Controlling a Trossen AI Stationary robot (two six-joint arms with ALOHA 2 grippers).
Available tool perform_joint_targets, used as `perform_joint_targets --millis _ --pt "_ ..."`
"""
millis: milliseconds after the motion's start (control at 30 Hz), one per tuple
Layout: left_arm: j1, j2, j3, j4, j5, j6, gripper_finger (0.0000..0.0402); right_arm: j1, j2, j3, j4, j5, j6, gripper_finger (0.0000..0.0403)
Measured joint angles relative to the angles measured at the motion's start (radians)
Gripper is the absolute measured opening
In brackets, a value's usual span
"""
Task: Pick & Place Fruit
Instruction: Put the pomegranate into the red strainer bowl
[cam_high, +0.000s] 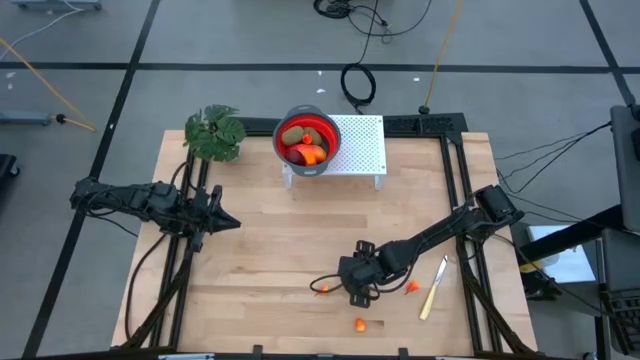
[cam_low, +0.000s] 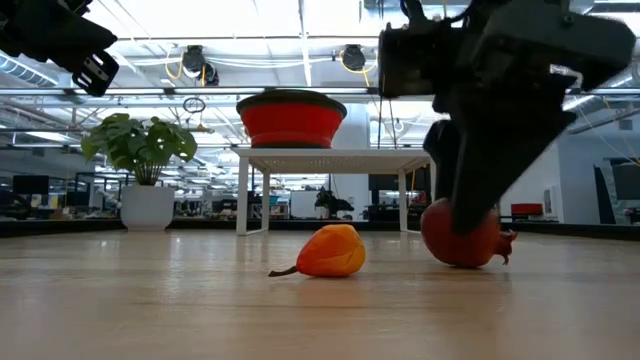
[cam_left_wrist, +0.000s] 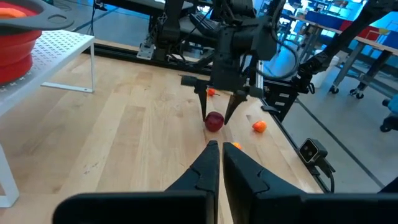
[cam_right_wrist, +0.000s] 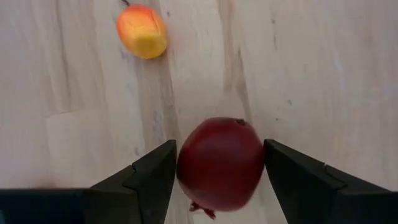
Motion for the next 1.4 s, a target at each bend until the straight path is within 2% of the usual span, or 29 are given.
perform_joint_targets --millis 933,1200,1400 --pt "0.0 0.0 0.0 0.001 0.002 0.0 0.0019 0.0 0.011 0.0 0.002 0.002 0.002 0.0235" --pt "0.0 0.0 0.0 0.001 0.002 -0.001 0.0019 0.0 0.011 0.0 0.002 0.003 0.009 0.0196" --pt "0.0 0.0 0.0 0.001 0.002 0.002 0.0019 -0.001 0.011 0.0 0.003 0.003 0.052 0.0196"
